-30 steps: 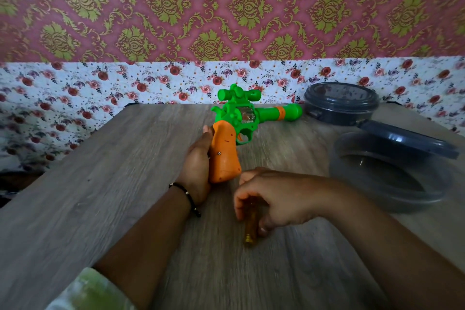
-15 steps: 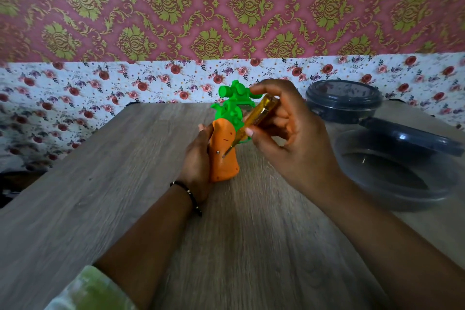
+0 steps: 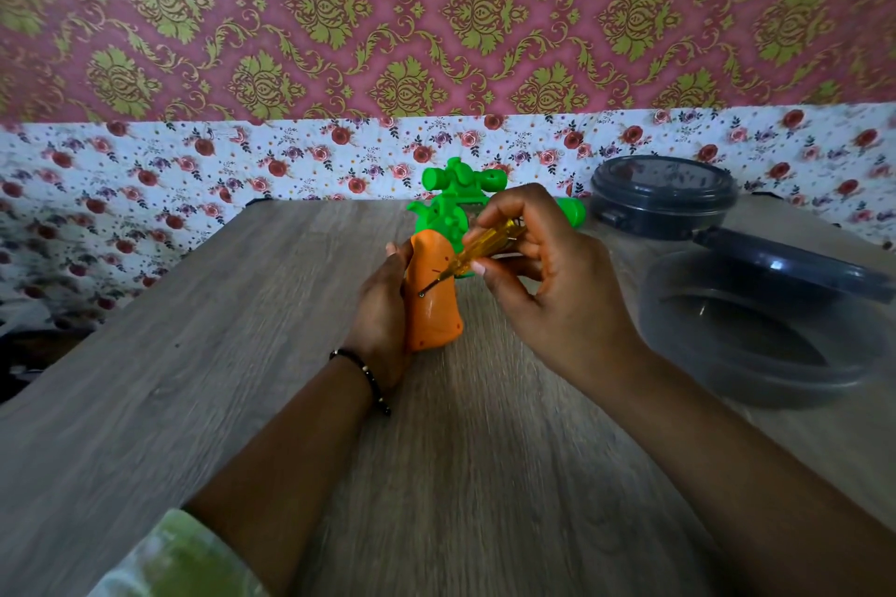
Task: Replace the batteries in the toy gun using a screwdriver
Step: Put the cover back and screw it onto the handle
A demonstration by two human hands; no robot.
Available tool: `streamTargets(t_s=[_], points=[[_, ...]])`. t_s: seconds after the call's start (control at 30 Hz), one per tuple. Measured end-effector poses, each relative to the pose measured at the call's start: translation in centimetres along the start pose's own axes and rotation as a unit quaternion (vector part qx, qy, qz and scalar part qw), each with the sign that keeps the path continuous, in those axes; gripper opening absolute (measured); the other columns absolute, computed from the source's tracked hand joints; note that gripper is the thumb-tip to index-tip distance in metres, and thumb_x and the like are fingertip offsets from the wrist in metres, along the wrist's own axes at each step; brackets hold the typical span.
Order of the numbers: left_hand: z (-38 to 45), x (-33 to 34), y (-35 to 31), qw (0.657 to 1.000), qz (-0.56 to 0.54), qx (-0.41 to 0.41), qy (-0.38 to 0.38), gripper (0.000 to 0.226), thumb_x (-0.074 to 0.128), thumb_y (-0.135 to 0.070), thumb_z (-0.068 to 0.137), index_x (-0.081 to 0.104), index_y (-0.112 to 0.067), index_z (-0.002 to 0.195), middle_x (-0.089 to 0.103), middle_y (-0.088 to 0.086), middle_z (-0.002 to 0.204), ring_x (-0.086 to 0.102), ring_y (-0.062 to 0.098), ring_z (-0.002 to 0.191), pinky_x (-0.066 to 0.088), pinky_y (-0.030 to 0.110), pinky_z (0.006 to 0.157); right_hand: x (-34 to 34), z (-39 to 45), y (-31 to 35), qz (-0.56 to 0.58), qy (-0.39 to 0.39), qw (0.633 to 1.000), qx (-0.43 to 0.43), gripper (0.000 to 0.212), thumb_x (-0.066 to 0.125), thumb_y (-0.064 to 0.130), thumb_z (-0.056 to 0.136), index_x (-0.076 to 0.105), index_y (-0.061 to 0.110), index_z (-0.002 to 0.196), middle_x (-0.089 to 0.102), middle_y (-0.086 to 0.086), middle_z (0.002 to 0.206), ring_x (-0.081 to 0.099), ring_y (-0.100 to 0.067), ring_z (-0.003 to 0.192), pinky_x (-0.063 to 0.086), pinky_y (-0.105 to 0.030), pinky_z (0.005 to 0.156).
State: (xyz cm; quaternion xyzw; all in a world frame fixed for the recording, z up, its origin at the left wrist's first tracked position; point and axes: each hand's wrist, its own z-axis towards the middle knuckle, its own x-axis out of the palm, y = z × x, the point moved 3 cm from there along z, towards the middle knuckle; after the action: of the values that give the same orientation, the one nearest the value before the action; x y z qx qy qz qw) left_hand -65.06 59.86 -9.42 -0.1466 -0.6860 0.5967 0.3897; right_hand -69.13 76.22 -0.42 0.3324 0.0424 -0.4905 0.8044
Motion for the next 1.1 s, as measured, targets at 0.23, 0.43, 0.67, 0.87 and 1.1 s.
streamTargets(t_s=[0.23,0.43,0.67,0.87,1.1], points=[[0.41,-0.34,0.37,1.000,0.001,-0.001,-0.002,0.056,0.030,-0.053,0.101,0.055,-0.018,0.137,0.063,0.013,0.133,0.056,0.033,0.127,0.040,0.055,0.110,0.05,-0.05,-0.14,-0.001,0.008,1.000,-0.002,0.030,0.061,0.006,0.082,0.046,0.025,0.098,0.065,-0.002,0.093,0.066,-0.010,0.088,0.057,-0.033,0.076],[0.50,-0.36,0.47,1.000,-0.007,-0.007,0.002,0.057,0.031,-0.054,0.101,0.057,-0.017,0.135,0.063,0.015,0.131,0.056,0.035,0.127,0.040,0.056,0.110,0.11,-0.07,-0.08,-0.005,0.009,1.000,-0.006,0.030,0.062,0.005,0.081,0.046,0.024,0.097,0.065,-0.001,0.092,0.066,-0.009,0.087,0.056,-0.030,0.076],[0.41,-0.30,0.47,1.000,0.004,-0.013,0.017,0.059,0.028,-0.053,0.102,0.052,-0.015,0.139,0.065,0.013,0.130,0.062,0.029,0.120,0.052,0.044,0.097,-0.16,-0.23,0.14,-0.175,0.004,0.984,-0.033,0.022,0.060,0.035,0.083,0.047,0.017,0.085,0.047,0.009,0.059,0.050,-0.014,0.049,0.045,-0.035,0.044],[0.70,-0.62,0.71,1.000,-0.006,-0.023,0.007,0.059,0.030,-0.055,0.101,0.050,-0.018,0.141,0.062,0.014,0.133,0.057,0.036,0.125,0.044,0.060,0.105,-0.25,0.06,0.28,-0.156,0.092,0.983,-0.017,0.019,0.053,0.026,0.081,0.042,0.019,0.096,0.040,0.014,0.064,0.041,-0.003,0.053,0.034,-0.028,0.050],[0.85,-0.73,0.94,1.000,0.007,-0.018,0.002,0.059,0.032,-0.057,0.100,0.054,-0.017,0.137,0.064,0.014,0.131,0.060,0.034,0.122,0.045,0.059,0.104,-0.86,0.30,0.80,-0.286,0.058,0.956,-0.026,0.026,0.050,0.044,0.085,0.050,0.017,0.085,0.047,0.004,0.054,0.051,-0.021,0.049,0.045,-0.035,0.044]])
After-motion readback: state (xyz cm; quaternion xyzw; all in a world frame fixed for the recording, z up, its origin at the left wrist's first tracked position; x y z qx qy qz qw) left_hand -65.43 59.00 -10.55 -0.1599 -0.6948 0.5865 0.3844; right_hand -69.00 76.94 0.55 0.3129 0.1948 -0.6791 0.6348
